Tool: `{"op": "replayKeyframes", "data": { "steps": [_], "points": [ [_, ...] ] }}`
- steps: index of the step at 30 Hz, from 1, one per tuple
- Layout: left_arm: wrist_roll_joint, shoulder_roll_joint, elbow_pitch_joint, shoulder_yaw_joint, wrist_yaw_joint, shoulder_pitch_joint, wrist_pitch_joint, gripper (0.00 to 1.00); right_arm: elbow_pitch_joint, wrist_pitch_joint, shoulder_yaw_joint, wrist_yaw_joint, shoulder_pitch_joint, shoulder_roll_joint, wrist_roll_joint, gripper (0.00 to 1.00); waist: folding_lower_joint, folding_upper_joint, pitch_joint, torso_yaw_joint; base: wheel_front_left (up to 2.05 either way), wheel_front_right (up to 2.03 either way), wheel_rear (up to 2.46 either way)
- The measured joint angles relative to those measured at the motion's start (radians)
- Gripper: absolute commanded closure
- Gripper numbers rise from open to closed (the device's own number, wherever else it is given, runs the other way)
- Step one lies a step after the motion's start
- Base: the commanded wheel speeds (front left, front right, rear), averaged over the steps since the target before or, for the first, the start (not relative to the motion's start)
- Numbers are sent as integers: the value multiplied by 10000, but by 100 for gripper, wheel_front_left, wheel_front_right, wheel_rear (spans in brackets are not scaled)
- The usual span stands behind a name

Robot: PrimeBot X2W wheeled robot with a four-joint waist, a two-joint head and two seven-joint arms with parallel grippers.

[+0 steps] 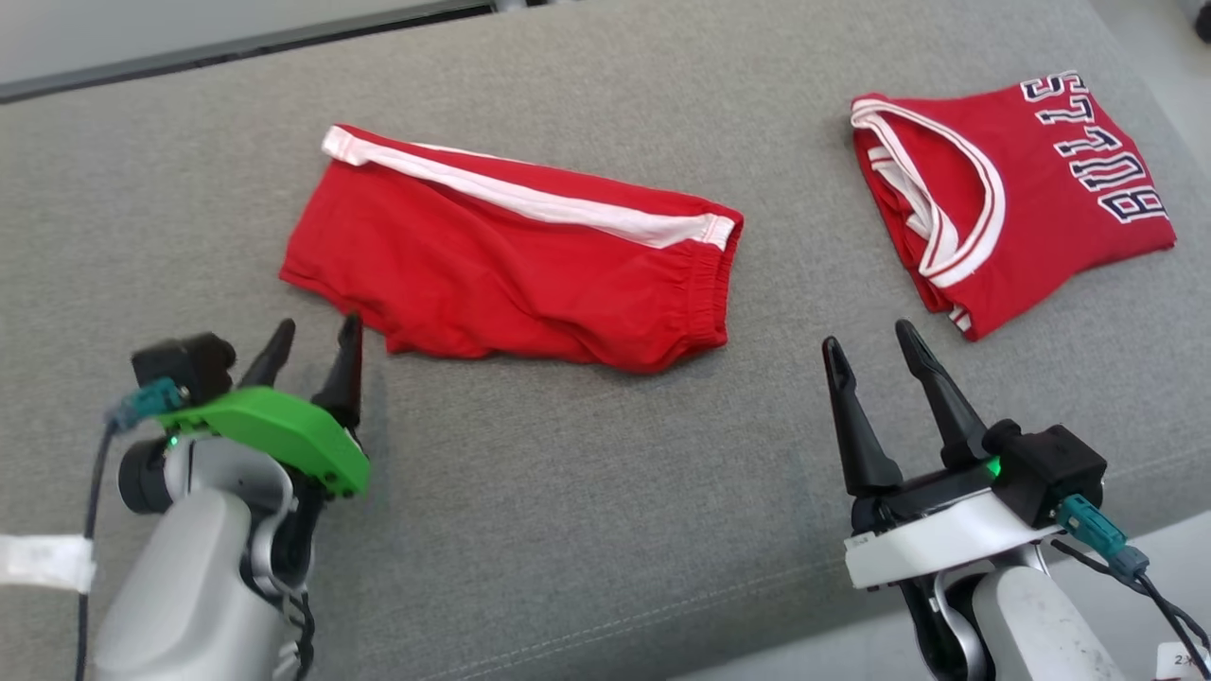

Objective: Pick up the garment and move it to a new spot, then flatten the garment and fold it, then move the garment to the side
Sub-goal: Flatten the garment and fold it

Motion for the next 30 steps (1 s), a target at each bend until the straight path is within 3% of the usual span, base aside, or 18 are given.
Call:
{"op": "replayKeyframes", "data": {
  "steps": [7,18,20,30],
  "points": [
    [-491,15,2017,316,-625,-1559,63,0,-33,-4,109,0,-370,128,107,0,0,0,650,-533,0,0,0],
    [-1296,-61,4180,752,-1018,-2761,174,2,-79,-10,86,0,-508,278,274,0,1,0,1244,-1072,0,0,0],
    [-1398,-165,4295,748,-1135,-2819,25,100,-77,-10,73,0,-516,297,320,0,0,0,1274,-1043,0,0,0],
    [-1825,-566,3568,587,-1267,-2193,-1116,100,-58,-12,17,0,-522,343,370,0,0,0,1263,-623,0,0,0]
  ]
}}
